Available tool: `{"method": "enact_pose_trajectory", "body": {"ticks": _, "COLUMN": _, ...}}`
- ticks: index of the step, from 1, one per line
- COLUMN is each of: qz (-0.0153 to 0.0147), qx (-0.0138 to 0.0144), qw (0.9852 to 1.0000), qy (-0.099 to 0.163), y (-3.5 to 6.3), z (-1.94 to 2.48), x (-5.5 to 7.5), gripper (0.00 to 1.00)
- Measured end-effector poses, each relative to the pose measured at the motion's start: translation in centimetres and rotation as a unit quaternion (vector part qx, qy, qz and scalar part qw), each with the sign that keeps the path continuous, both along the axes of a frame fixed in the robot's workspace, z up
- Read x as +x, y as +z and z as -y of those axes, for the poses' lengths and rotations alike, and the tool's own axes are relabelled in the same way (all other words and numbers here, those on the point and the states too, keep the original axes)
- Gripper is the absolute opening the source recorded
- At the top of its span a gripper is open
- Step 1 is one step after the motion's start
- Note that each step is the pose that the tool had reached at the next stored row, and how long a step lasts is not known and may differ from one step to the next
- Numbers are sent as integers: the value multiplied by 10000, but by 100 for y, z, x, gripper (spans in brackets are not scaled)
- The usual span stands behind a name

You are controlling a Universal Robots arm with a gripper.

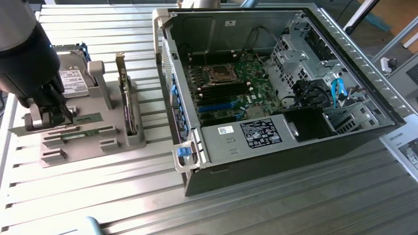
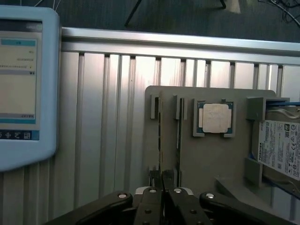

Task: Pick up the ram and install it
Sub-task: 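Pick up the ram and move it above insertion slot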

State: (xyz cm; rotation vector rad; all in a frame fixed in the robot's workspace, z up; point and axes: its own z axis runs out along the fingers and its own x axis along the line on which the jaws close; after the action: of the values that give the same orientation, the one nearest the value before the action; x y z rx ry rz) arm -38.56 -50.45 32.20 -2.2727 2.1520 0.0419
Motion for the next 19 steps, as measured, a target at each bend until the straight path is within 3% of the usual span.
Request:
{"method": "enact_pose_trajectory", "body": {"ticks": 6, "qz": 0, "qx": 0, "qw": 10000, "qy": 0, "y": 195, "z": 0, "x": 0, "gripper": 12}}
{"method": "enact_pose_trajectory", "body": {"ticks": 8, "qz": 0, "qx": 0, "qw": 10000, "qy": 0, "y": 303, "z": 0, "x": 0, "gripper": 12}}
{"method": "enact_pose_trajectory", "body": {"ticks": 19, "qz": 0, "qx": 0, "qw": 10000, "qy": 0, "y": 613, "z": 0, "x": 0, "gripper": 12}}
